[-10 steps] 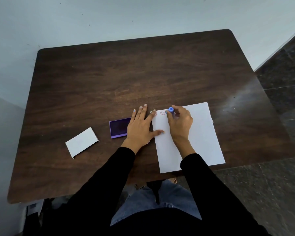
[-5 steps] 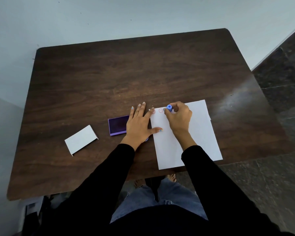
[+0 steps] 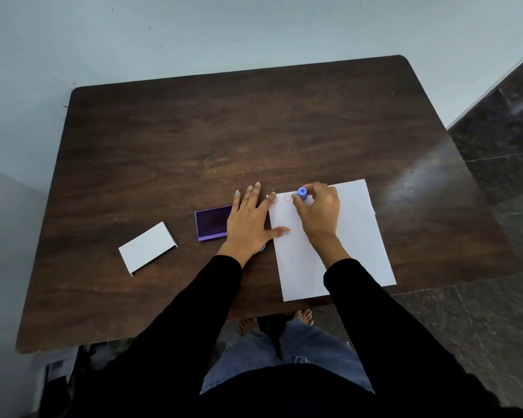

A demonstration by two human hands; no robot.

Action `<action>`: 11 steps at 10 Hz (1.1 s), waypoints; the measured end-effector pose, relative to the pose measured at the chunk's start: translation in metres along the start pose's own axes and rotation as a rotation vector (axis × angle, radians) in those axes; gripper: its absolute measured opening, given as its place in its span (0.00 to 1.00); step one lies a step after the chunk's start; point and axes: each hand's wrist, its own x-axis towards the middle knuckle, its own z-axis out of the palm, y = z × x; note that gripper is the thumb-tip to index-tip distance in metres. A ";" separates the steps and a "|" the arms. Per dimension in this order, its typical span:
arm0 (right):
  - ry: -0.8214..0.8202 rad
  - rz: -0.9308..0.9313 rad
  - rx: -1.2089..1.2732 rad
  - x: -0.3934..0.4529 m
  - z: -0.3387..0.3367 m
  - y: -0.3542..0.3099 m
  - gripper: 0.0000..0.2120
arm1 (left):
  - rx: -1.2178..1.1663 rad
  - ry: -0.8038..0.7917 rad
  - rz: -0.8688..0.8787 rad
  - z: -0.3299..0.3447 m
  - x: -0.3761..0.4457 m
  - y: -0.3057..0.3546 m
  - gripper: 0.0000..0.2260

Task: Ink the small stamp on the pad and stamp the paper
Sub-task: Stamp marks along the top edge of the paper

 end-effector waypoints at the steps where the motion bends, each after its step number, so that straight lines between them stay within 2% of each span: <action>1: -0.001 -0.005 -0.018 -0.001 0.001 -0.002 0.11 | 0.010 -0.001 -0.004 0.000 0.001 0.000 0.37; 2: 0.084 0.065 0.124 -0.003 -0.004 -0.005 0.10 | 0.009 -0.005 0.001 0.001 0.001 -0.001 0.37; 3: 0.305 0.260 0.493 0.002 -0.021 -0.011 0.09 | 0.007 0.014 0.015 0.001 0.001 -0.002 0.37; 4: 0.412 0.371 0.734 0.015 -0.035 -0.014 0.09 | 0.015 0.025 0.026 0.001 0.000 -0.002 0.37; 8: 0.378 0.444 0.871 0.020 -0.039 -0.024 0.08 | 0.110 0.042 0.029 -0.006 -0.004 -0.003 0.41; 10: 0.378 0.466 0.947 0.028 -0.046 -0.024 0.09 | -0.024 0.293 0.067 -0.015 -0.039 -0.014 0.33; 11: 0.359 0.463 0.950 0.028 -0.044 -0.028 0.09 | -0.055 0.328 0.091 -0.003 -0.062 -0.018 0.30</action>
